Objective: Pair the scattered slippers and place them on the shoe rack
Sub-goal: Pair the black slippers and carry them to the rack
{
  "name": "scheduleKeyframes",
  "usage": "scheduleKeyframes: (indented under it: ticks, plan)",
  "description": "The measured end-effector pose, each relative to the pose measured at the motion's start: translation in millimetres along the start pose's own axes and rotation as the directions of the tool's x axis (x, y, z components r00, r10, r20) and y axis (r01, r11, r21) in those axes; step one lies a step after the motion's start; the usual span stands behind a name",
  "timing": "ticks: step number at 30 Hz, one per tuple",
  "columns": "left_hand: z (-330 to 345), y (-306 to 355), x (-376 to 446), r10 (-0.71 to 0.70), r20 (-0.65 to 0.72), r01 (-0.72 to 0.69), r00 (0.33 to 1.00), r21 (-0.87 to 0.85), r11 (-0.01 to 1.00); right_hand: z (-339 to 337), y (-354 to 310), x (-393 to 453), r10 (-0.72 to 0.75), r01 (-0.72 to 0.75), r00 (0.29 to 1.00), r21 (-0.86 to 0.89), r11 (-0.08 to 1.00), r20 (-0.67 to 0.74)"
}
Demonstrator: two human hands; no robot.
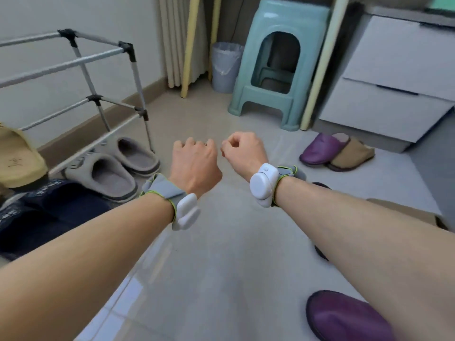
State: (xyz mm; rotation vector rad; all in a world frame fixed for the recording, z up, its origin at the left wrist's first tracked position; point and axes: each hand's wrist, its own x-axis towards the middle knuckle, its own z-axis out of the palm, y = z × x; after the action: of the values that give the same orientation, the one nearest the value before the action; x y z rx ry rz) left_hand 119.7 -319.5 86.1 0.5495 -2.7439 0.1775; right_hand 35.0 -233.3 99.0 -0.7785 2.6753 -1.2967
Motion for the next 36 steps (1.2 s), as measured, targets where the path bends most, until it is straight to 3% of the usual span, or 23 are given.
scheduleKeyframes:
  ticks: [9, 14, 17, 22, 28, 33, 36]
  plan:
    - [25, 188, 15, 0.314, 0.177, -0.289, 0.933, -0.153, 0.945, -121, 149, -35, 0.291, -0.316, 0.942, -0.154, 0.936, -0.165]
    - [43, 236, 17, 0.428, 0.227, -0.391, 0.875, -0.191, 0.900, -161, 199, -64, 0.420, -0.449, 0.892, -0.227, 0.864, -0.166]
    - [52, 261, 14, 0.484, 0.297, -0.442, 0.823, -0.198, 0.875, -181, 227, -81, 0.510, -0.507, 0.857, -0.304, 0.807, -0.074]
    - [52, 295, 15, 0.529, 0.395, -0.483, 0.751, -0.219, 0.848, -215, 261, -99, 0.589, -0.477, 0.808, -0.596, 0.646, -0.009]
    - [64, 342, 6, 0.547, 0.433, -0.525, 0.717, -0.181, 0.832, -243, 329, -126, 0.609, -0.401, 0.780, -0.861, 0.312, -0.143]
    - [62, 374, -9, 0.531, 0.488, -0.527, 0.693, -0.160, 0.835, -271, 363, -152, 0.679, -0.337, 0.724, -0.919, 0.202, -0.117]
    - [53, 388, -14, 0.518, 0.504, -0.508, 0.691, -0.171, 0.844, -279, 371, -159, 0.676, -0.251, 0.734, -0.952, 0.178, -0.067]
